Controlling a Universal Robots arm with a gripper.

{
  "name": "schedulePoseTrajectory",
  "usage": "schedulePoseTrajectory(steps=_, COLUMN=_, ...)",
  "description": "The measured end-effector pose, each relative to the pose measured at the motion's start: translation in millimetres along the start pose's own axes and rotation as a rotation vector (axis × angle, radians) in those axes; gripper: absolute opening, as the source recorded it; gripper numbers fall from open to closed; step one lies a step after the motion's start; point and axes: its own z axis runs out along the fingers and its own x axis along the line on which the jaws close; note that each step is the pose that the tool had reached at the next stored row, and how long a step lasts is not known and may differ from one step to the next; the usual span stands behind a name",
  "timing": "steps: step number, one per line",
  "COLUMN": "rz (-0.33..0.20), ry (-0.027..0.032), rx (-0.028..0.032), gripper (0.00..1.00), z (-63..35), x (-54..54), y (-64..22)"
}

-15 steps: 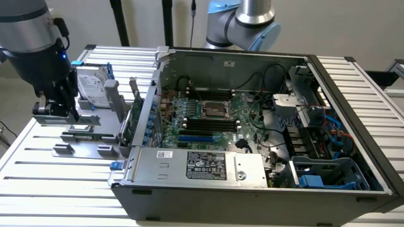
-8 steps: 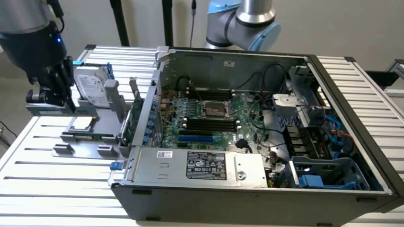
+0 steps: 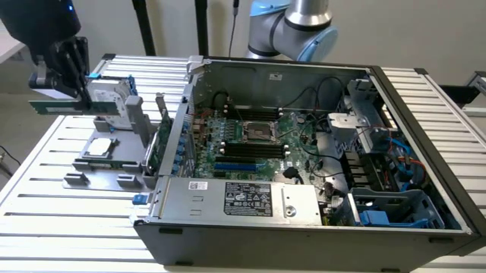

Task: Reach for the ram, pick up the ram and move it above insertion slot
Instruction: 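Pick up the ram and move it above insertion slot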

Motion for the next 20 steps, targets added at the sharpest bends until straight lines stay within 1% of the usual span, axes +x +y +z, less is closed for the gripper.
schedulePoseTrajectory(steps=2, rz=0.0, ry=0.0, rx=0.0001, gripper=0.13, z=-9.3, x=-1.3, y=-5.4)
schedulePoseTrajectory(steps=4, rz=0.0, ry=0.0, rx=0.0001, gripper=0.13, z=-18.3, x=-1.8, y=-12.6)
schedulePoseTrajectory(steps=6, rz=0.0, ry=-0.0001, rx=0.0002, gripper=0.13, z=-25.2, x=-1.9, y=-21.0)
schedulePoseTrajectory(steps=8, rz=0.0, ry=0.0, rx=0.0, gripper=0.13, z=-29.5, x=-1.8, y=-29.8)
schedulePoseTrajectory(steps=13, rz=0.0, ry=0.0, rx=0.0001, gripper=0.13, z=-35.8, x=-1.9, y=-52.4)
schedulePoseTrajectory(steps=20, rz=0.0, ry=0.0, rx=0.0001, gripper=0.13, z=-39.7, x=-4.5, y=-81.7)
